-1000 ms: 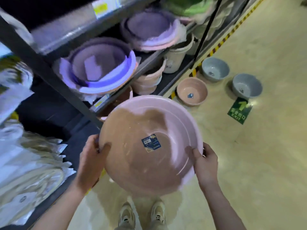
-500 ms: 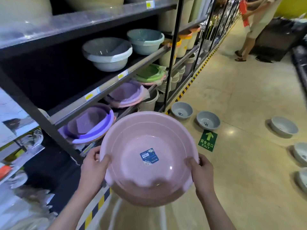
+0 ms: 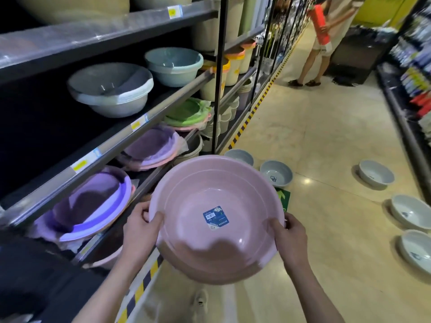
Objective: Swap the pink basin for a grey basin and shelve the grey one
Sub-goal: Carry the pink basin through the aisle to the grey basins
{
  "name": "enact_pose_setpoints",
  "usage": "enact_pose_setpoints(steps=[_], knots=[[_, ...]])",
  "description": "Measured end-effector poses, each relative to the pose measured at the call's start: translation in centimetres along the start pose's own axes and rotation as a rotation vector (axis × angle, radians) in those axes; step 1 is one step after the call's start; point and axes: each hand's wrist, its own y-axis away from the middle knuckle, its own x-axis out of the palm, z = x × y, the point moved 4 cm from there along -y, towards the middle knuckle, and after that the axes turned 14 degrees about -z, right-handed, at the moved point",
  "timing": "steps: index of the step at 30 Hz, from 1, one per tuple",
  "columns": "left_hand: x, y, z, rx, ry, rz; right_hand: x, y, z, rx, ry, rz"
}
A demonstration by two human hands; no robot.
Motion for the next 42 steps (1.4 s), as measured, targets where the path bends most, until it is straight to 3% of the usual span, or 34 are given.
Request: enact_pose_setpoints(steps=[8,22,26,31,37,42], knots=[[8.8,-8.3,-3.3,0.14,-0.067,0.035,5.2,-9.0,3.0,-0.045,0.081,-0.018],[25.9,-20.9,-5.4,0.0,-0.164,0.136,15.0,-28.2,2.2,-0.023,0.215,0.004],[31.9,-24.9,-6.0,0.02,-0.297,0.117,18.8,-35.1,1.9,-0.032,0.253,0.06],[39.3,-29.6,-5.8,0.013,-0.416,0.204,23.4,-43.0,0.9,-0.056,0.339,0.085],[46.2,-35.7,-1.3,-0.016,-0.56,0.215,30.2,-49.2,-4.9,-0.025,0.483,0.124],[51.4,-40.7,8.8,-0.161,-0.66,0.31,36.6,-51.6,-13.9,-0.005,0.601,0.17]])
